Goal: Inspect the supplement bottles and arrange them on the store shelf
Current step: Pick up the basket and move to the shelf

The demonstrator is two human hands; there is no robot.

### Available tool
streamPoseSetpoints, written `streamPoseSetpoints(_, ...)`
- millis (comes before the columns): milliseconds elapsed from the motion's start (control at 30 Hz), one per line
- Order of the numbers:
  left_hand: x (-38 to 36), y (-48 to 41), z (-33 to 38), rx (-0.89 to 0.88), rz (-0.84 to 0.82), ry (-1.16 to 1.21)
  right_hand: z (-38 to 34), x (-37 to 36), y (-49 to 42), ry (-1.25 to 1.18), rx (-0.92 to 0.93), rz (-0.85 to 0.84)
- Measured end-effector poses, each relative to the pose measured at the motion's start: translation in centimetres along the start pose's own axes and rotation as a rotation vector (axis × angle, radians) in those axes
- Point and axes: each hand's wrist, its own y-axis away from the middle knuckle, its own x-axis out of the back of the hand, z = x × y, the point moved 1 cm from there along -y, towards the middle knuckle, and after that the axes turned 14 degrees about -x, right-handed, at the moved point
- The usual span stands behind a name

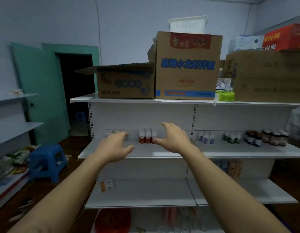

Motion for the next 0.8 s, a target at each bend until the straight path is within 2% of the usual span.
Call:
streamPoseSetpoints(400, -5.3, -2.8, -5.3, 0.069, -0.094, 0.03, 0.0, -6.9, -4.7, -0.022, -0.035, -0.086)
streamPoseSetpoints(800, -11.3, -7.7, -17.1, 0.111, -0.158, 0.029, -5.0, -18.2, -12.7, -0.064, -0.088, -0.178)
